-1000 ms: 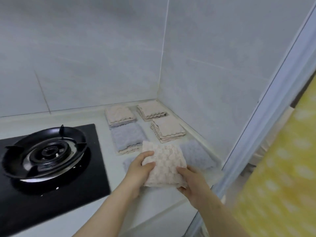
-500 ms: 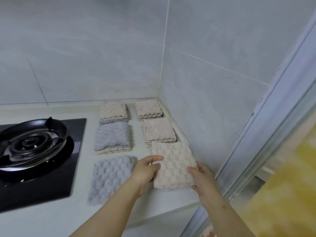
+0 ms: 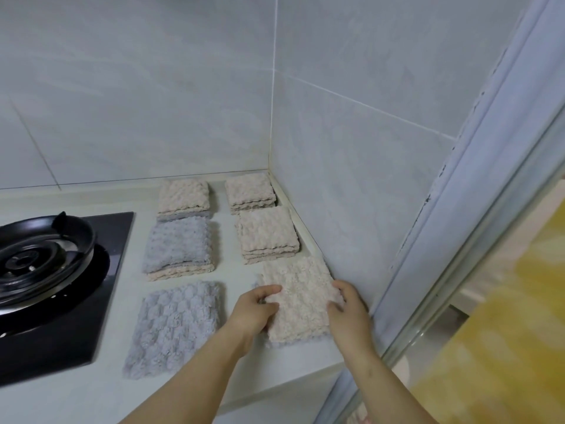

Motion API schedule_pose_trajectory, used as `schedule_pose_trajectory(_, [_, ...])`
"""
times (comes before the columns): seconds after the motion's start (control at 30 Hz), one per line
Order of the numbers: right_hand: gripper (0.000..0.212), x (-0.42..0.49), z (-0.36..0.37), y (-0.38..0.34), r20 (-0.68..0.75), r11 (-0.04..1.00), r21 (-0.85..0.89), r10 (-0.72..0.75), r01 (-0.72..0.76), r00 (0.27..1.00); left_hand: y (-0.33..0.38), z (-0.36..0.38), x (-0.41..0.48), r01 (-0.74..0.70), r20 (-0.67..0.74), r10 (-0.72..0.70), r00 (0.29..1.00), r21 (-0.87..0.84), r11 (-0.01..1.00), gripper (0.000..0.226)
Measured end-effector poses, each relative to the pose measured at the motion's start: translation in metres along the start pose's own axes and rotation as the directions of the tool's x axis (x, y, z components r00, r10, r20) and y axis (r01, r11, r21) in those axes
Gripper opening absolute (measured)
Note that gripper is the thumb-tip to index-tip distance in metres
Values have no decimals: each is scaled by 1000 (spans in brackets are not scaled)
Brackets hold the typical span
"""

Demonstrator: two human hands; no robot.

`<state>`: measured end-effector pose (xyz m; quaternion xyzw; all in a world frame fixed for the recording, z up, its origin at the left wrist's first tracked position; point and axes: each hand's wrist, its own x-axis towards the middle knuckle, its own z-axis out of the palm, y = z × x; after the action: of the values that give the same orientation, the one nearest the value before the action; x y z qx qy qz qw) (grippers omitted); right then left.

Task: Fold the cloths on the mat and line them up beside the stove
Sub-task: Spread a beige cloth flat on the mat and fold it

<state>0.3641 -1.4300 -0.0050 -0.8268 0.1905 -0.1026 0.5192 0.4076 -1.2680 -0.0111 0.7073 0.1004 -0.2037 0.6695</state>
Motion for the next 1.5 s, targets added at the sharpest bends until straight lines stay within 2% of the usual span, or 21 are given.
schedule_pose_trajectory(0.07, [40, -1, 5, 4, -5, 986, -153, -71, 69, 997, -3, 2, 3, -7, -12, 8, 1000, 80, 997, 33])
schedule_pose_trajectory(0.13, [41, -5, 10, 7, 12, 882, -442, -178, 165, 984, -4, 4, 4, -55, -46, 69, 997, 251, 966, 37])
schedule_pose_trajectory(0.2, [42, -5, 14, 5, 22, 774, -577, -304, 261, 952, -1, 5, 5, -87, -52, 110, 993, 332, 939, 42])
schedule_pose_trajectory(0.27, [41, -2, 14, 4, 52, 742, -593, -353, 314, 934, 3, 7, 3, -22, -45, 32, 998, 201, 979, 46])
schedule_pose_trajectory(0.33, [40, 0, 16, 6, 144, 678, -630, -377, 379, 915, 2, 6, 3, 35, -26, -33, 999, 72, 997, 56])
schedule_pose_trajectory(0.37, [43, 2, 17, 7, 193, 674, -615, -375, 409, 907, -1, 6, 5, 27, -13, -26, 1000, 51, 998, 60])
schedule_pose_trajectory(0.47, [48, 6, 20, 16, 353, 716, -563, -245, 414, 903, -4, 6, 8, -67, 37, 66, 997, 24, 997, 72])
schedule_pose_trajectory(0.53, [51, 9, 22, 16, 355, 714, -570, -234, 407, 905, -5, 5, 11, -87, 43, 85, 995, 28, 996, 78])
schedule_pose_trajectory(0.7, [48, 21, 31, 11, 384, 710, -570, -216, 414, 898, -7, 1, 20, -85, -6, 85, 996, -9, 996, 78])
schedule_pose_trajectory(0.93, [46, 27, 32, 6, 373, 707, -594, -181, 384, 910, -3, -2, 19, -69, 90, 64, 994, 56, 996, 66])
schedule_pose_trajectory(1.03, [44, 22, 33, -8, 254, 763, -561, -209, 320, 944, 5, -10, 12, -49, 3, 49, 999, 195, 980, 58])
schedule_pose_trajectory(1.1, [41, 17, 34, -21, 183, 802, -527, -216, 281, 959, 12, -16, 9, -44, -81, 68, 994, 269, 962, 61])
schedule_pose_trajectory(1.17, [38, 10, 36, -37, 166, 846, -460, -216, 269, 962, 19, -23, 3, -87, -140, 135, 981, 308, 947, 60])
schedule_pose_trajectory(1.23, [36, 3, 40, -48, 174, 887, -367, -230, 280, 957, 28, -31, -8, -132, -163, 183, 969, 281, 950, 56])
schedule_pose_trajectory(1.37, [32, -17, 53, -62, 256, 953, -215, -153, 211, 954, 29, -49, -40, -193, -209, 223, 952, 154, 969, 52])
schedule_pose_trajectory(1.5, [27, -47, 84, -78, 376, 968, -107, -173, 228, 910, 16, -81, -76, -166, -336, 180, 924, 71, 984, 34])
